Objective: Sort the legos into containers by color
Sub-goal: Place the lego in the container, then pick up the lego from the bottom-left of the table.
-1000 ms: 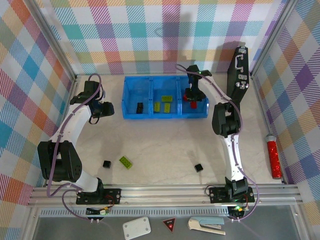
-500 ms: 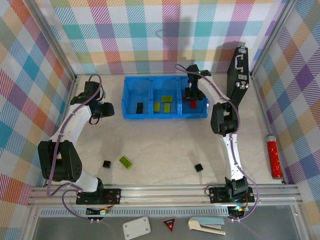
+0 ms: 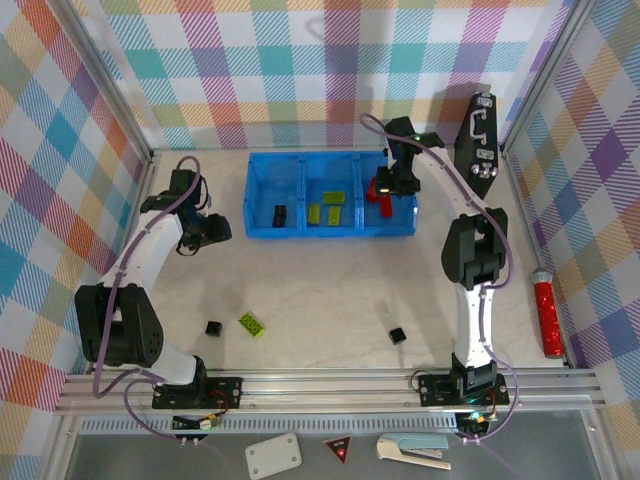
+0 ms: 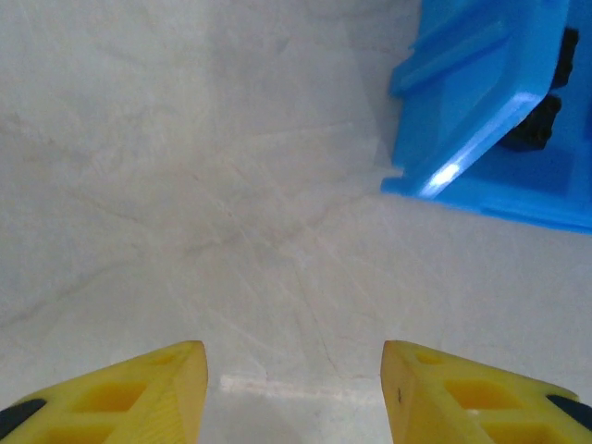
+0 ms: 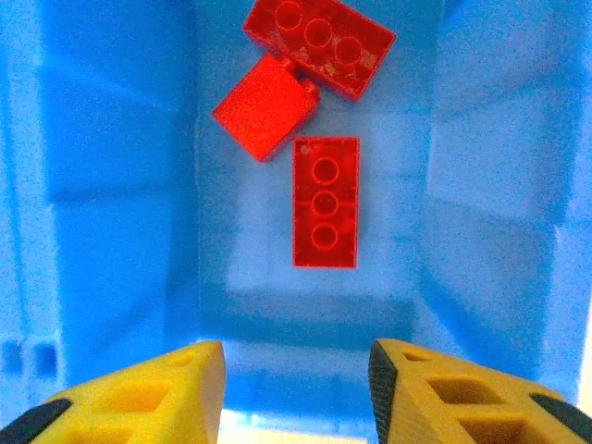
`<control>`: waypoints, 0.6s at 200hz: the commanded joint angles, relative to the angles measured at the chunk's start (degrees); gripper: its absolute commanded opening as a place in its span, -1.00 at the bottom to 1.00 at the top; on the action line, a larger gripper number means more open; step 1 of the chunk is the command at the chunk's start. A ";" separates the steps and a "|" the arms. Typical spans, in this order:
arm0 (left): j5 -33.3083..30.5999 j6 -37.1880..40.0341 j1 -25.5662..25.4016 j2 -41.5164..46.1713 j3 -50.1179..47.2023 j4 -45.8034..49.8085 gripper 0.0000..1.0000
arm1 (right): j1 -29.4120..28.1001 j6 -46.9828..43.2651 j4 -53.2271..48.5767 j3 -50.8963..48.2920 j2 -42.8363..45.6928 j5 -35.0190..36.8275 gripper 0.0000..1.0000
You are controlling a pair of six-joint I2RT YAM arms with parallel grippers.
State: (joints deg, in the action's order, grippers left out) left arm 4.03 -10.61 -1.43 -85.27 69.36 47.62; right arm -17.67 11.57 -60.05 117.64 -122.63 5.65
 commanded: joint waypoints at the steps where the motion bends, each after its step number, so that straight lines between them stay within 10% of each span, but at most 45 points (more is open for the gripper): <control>1: 0.43 -5.38 -0.93 3.91 -4.12 4.73 0.05 | -0.95 1.17 1.14 -4.45 3.60 -2.22 -0.07; 120: -6.97 -27.27 -20.05 11.55 -19.71 4.65 0.11 | -1.60 0.09 4.32 -19.69 15.16 -2.83 -0.03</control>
State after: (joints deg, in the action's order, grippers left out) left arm -0.71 -30.76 -18.13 -75.05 52.23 52.29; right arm -18.98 12.60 -56.07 99.15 -110.67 2.35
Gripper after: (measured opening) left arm 0.547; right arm 0.477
